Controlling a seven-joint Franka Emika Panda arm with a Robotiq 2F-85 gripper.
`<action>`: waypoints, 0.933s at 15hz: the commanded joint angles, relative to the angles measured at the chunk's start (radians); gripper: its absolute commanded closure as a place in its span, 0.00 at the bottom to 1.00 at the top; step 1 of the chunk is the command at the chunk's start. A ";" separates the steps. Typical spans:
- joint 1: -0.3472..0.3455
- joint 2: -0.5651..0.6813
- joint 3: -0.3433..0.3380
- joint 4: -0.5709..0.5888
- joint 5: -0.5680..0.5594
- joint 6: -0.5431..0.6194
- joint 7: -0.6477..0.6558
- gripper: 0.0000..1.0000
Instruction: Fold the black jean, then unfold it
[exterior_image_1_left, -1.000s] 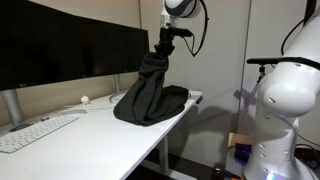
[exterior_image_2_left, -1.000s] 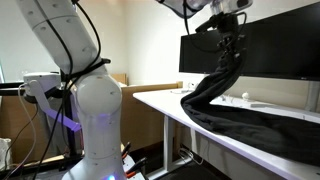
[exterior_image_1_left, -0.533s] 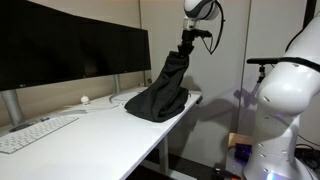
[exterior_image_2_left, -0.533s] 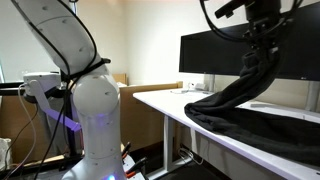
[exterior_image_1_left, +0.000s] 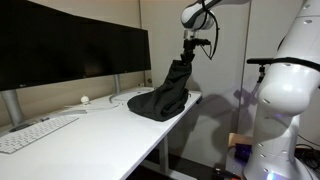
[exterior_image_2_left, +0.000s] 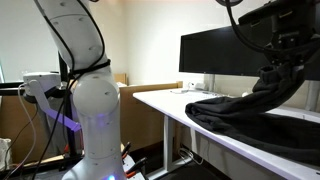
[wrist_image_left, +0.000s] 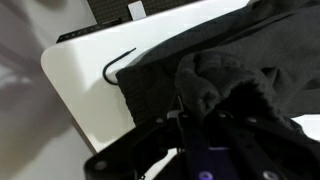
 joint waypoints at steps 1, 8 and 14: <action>-0.017 0.131 0.001 0.101 0.070 0.008 -0.079 0.94; -0.068 0.308 0.020 0.227 0.122 -0.002 -0.124 0.95; -0.134 0.399 0.045 0.267 0.138 -0.015 -0.141 0.95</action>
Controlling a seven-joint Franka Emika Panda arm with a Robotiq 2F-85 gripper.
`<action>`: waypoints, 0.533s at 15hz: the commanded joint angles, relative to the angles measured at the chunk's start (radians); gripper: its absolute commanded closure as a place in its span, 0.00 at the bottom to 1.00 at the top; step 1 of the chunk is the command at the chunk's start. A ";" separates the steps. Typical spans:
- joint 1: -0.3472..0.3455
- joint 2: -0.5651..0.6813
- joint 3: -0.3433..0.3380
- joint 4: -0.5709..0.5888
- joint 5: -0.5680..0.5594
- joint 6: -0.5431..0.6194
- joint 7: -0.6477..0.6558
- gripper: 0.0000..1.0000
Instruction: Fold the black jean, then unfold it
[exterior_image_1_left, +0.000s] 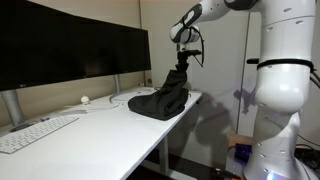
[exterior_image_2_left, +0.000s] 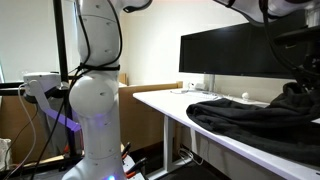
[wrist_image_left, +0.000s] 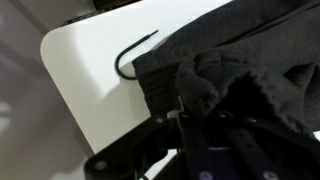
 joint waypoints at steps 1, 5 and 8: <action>-0.060 0.056 0.031 0.042 0.031 -0.019 -0.050 0.95; -0.078 0.085 0.057 0.042 0.025 -0.027 -0.035 0.95; -0.091 0.098 0.063 0.043 0.024 -0.028 -0.043 0.95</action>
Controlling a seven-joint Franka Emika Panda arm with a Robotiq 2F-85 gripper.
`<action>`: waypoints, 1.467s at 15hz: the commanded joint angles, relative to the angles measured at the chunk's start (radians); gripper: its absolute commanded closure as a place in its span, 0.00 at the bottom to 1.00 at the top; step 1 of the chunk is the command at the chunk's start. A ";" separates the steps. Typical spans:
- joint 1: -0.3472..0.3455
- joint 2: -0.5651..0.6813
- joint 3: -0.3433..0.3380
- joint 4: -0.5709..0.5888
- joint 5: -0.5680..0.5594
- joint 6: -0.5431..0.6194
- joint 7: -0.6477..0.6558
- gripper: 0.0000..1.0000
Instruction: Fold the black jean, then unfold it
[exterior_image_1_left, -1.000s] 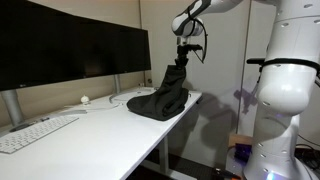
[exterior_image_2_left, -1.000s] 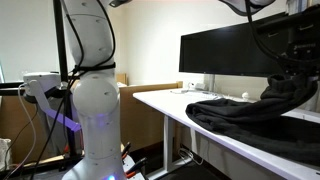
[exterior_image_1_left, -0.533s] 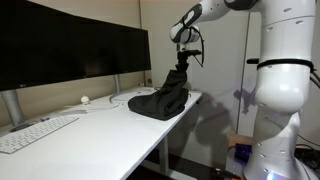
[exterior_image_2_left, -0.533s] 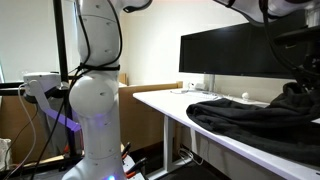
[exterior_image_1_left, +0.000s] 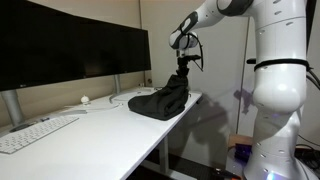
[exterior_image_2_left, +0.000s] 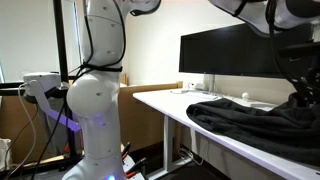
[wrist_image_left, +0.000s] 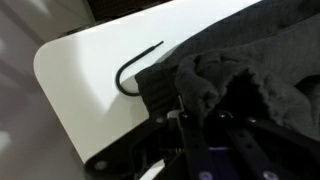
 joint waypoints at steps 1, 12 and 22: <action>-0.038 0.023 0.030 0.027 0.019 -0.021 -0.031 0.95; -0.046 0.030 0.040 0.043 0.002 -0.028 -0.018 0.36; -0.040 -0.002 0.050 0.050 -0.020 -0.020 -0.018 0.00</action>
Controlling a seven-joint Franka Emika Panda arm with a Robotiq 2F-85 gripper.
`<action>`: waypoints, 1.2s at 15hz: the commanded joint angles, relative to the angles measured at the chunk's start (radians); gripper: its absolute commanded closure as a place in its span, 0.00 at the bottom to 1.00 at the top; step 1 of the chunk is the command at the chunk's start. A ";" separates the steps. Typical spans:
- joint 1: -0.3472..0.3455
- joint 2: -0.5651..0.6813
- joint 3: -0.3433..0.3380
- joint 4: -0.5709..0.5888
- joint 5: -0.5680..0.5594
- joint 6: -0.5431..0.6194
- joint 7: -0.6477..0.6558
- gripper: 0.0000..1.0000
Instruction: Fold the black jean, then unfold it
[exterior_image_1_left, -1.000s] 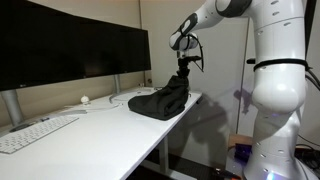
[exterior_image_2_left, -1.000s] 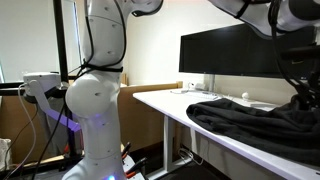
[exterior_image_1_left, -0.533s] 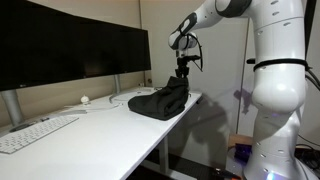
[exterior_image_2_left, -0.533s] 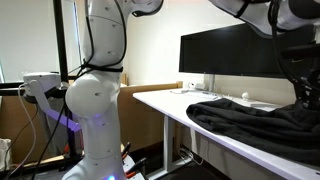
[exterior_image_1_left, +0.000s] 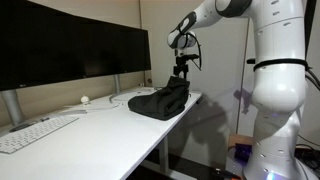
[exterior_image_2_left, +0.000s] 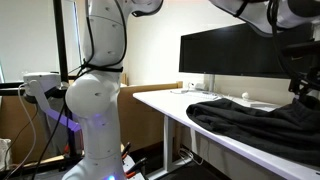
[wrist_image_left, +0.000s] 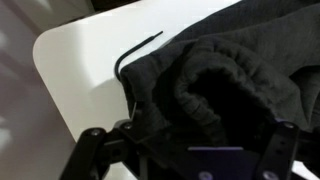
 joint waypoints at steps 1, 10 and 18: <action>-0.017 -0.031 0.015 0.017 -0.014 -0.015 -0.022 0.00; -0.005 -0.100 0.021 0.064 -0.004 -0.013 -0.040 0.00; 0.003 -0.147 0.026 0.061 0.018 0.006 -0.086 0.00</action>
